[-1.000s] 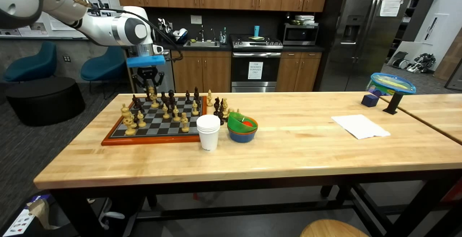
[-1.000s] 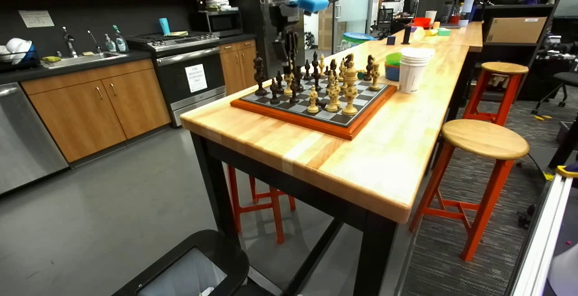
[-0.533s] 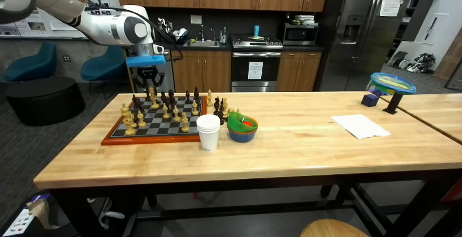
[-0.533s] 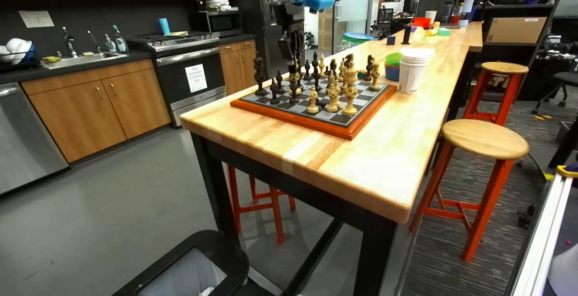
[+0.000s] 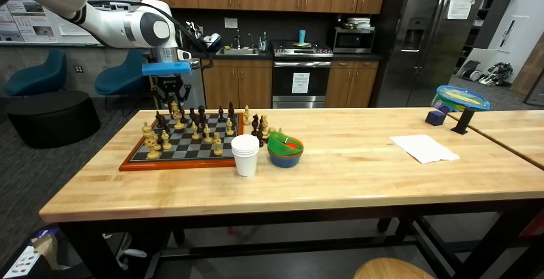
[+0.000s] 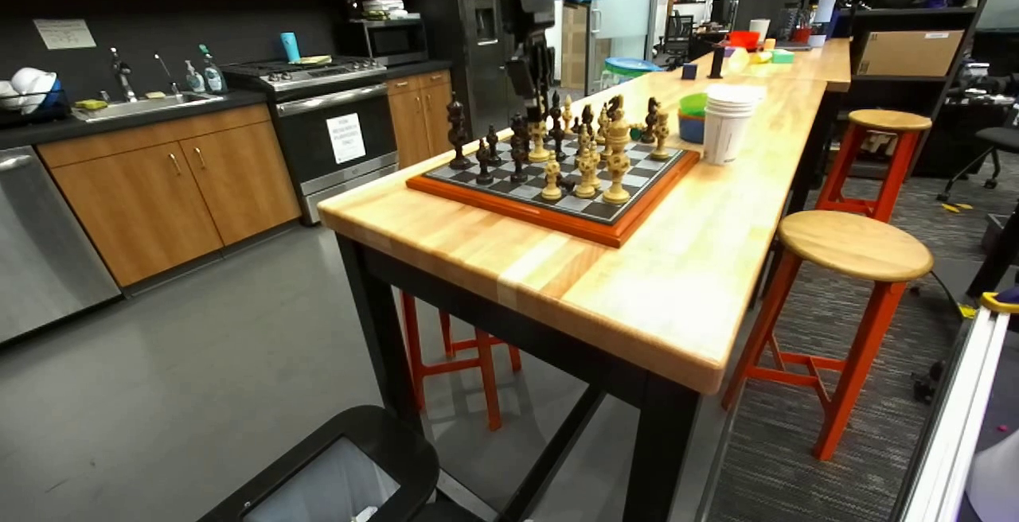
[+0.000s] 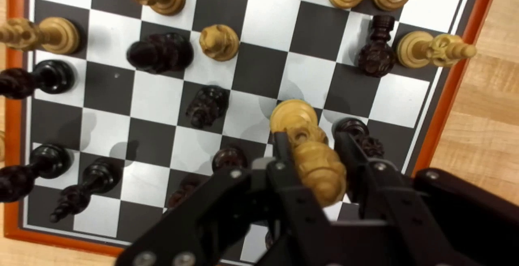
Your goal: Move one black and one yellow chess piece forward on the chess board
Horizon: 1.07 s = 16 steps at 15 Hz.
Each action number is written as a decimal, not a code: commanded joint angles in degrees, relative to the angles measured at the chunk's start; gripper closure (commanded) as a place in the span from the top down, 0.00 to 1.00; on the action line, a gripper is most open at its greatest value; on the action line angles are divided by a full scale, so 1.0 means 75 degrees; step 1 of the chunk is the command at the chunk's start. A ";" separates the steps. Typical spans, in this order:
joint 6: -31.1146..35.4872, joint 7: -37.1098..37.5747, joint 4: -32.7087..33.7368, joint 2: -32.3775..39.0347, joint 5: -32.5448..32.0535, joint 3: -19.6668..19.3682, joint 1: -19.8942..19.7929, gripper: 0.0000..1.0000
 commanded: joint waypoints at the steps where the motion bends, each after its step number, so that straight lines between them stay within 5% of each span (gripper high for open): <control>1: -0.0172 0.0204 -0.0660 -0.0641 0.0018 -0.0045 -0.0008 0.08; 16: -0.0015 0.0505 -0.1696 -0.1203 0.0210 -0.0133 -0.0020 0.08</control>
